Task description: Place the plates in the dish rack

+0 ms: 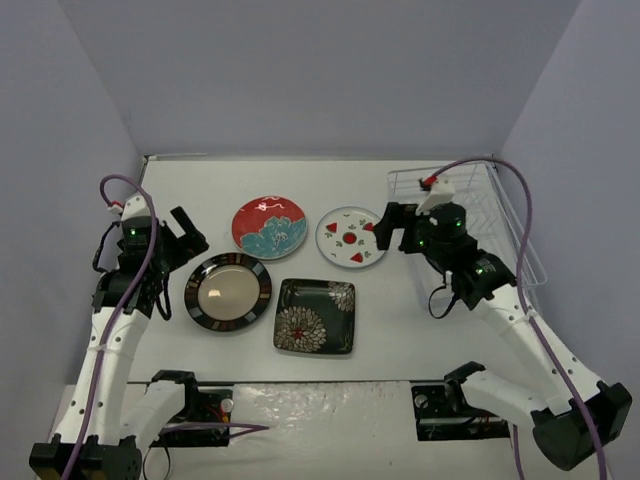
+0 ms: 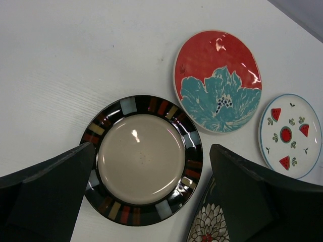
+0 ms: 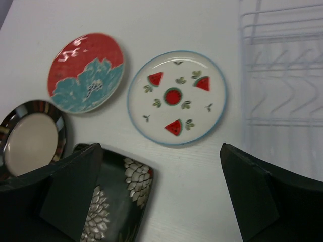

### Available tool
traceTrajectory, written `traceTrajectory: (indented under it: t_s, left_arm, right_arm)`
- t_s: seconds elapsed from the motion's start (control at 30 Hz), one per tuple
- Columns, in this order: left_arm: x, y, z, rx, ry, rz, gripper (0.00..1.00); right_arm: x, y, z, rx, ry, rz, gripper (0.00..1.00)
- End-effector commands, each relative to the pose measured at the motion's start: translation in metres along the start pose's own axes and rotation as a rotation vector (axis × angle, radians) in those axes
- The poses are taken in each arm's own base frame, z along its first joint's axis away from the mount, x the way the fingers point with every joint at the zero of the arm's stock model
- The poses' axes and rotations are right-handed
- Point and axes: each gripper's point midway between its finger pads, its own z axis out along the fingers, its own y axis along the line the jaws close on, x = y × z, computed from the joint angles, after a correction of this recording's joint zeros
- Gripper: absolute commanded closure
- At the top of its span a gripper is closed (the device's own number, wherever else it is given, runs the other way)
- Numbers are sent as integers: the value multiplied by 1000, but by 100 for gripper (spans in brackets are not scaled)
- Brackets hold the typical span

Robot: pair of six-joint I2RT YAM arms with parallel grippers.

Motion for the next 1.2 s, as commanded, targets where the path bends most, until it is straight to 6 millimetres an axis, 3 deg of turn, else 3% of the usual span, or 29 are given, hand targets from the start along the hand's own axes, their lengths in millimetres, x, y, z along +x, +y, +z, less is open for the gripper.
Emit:
traceTrajectory:
  t_s: [0.0,0.07,0.17,0.27,0.33,0.47,0.53,0.8,0.93,1.07,1.17]
  left_arm:
    - [12,-40,4,217,44,-49,3]
    - [25,-43,7,243,80,-49,3]
    - [49,-55,8,284,135,-22,3]
    - [65,-63,10,278,166,25,3]
    - [87,-70,8,272,216,94,3]
    - [111,-72,10,274,270,155,3]
    - [118,-74,8,289,283,171,3]
    - [176,-90,-5,425,399,201,3]
    - [201,-96,-13,472,438,234,3]
    - [221,-87,-15,458,480,261,3]
    - [233,-92,-18,506,500,252,3]
  right_arm:
    - [-23,43,5,-40,-59,-33,0]
    - [-9,51,13,-56,-19,-18,0]
    - [35,65,29,-122,90,13,0]
    - [68,63,38,-119,174,36,0]
    - [89,57,42,-88,237,54,0]
    - [127,64,41,-152,337,98,0]
    - [136,62,44,-151,344,117,0]
    - [189,48,49,-124,490,146,0]
    - [203,36,54,-108,514,188,0]
    - [209,22,60,-101,517,222,0]
    - [215,23,63,-144,520,234,0]
